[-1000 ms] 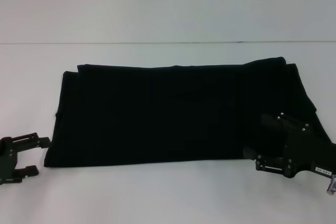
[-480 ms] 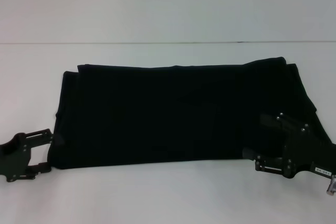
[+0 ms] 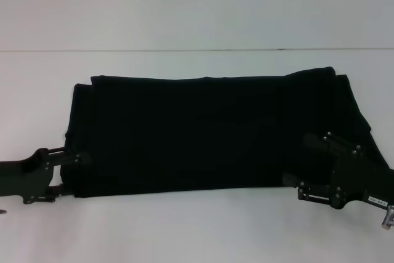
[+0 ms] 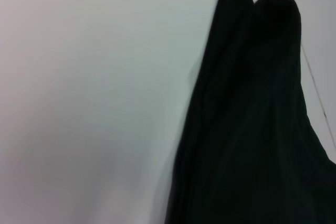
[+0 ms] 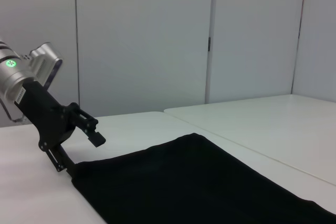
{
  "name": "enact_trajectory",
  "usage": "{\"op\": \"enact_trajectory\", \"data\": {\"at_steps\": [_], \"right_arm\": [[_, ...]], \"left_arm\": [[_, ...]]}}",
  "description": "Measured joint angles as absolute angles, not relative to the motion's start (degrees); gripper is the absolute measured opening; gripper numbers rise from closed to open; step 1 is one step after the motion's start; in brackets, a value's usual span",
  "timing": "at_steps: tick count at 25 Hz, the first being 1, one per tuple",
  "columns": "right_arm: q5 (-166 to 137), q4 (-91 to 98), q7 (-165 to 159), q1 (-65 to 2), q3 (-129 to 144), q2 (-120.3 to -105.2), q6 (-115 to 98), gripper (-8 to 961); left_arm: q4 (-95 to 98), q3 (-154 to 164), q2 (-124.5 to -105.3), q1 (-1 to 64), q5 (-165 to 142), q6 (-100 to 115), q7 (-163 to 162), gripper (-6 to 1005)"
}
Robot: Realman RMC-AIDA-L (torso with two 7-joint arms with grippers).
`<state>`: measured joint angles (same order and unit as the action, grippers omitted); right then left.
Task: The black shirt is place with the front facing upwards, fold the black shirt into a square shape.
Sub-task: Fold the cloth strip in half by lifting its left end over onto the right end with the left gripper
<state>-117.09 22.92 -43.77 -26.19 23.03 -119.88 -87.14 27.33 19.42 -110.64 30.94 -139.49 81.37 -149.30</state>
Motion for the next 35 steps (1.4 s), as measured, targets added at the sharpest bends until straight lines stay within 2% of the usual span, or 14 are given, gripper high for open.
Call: {"op": "enact_trajectory", "data": {"at_steps": [7,19,35], "right_arm": [[-117.0,22.9,-43.8,-26.3,22.9,-119.88,-87.2,946],[-116.2,22.9,-43.9,-26.3,22.9,-119.83,-87.3,945],[-116.2,22.9,-43.9,-26.3,22.9,-119.79,-87.3,946]], "left_arm": [[27.4,21.1,-110.64,31.6,-139.6,80.3,-149.6,908],[29.8,21.5,-109.03,31.2,-141.0,82.7,-151.7,907],[29.7,22.1,-109.4,31.9,-142.7,82.2,-152.4,907]]}}
